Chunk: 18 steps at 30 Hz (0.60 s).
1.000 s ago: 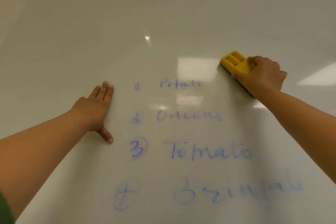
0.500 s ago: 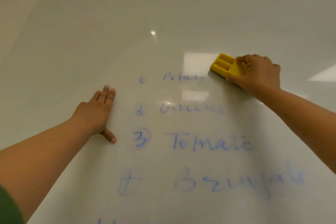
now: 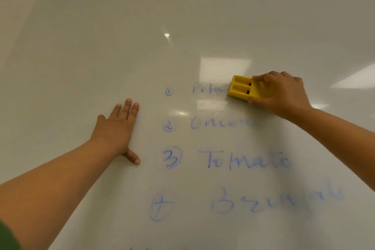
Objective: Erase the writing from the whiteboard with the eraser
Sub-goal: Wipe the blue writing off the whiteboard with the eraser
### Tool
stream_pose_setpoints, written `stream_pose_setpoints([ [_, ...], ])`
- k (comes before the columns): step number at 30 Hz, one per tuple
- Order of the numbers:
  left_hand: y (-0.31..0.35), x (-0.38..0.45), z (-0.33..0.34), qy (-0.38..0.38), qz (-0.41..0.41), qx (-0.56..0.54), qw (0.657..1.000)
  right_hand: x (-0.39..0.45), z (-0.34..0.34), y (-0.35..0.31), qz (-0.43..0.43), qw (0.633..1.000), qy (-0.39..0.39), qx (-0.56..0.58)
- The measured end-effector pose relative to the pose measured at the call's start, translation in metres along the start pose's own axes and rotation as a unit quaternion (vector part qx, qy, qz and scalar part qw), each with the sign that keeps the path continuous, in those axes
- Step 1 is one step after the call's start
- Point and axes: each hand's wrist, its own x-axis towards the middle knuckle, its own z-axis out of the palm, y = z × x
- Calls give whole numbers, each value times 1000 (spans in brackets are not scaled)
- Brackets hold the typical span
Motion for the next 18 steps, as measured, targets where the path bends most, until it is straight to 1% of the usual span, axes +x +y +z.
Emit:
stream_pose_setpoints([
  [1,-2,0,1,1,2,4,1000,6,-2,4,37,999,9,3],
  [3,-3,1,2,2,7,11,1000,19,-5,2,138,989,36,39],
  [5,-3,2,3,4,8,14,1000,30,0,-12,191,977,60,67],
  [7,-4,2,4,5,9,13,1000,32,9,-34,176,980,69,63],
  [9,-5,2,4,4,11,12,1000,23,16,-50,117,990,59,46],
  [11,-5,3,5,5,14,11,1000,10,18,-51,62,997,40,26],
  [13,-5,4,6,8,17,13,1000,0,14,-40,28,999,25,-1],
  [15,-6,4,7,9,18,13,1000,0,10,-29,33,999,20,-19],
  [18,-6,4,7,6,22,9,1000,16,5,-28,125,991,47,21],
])
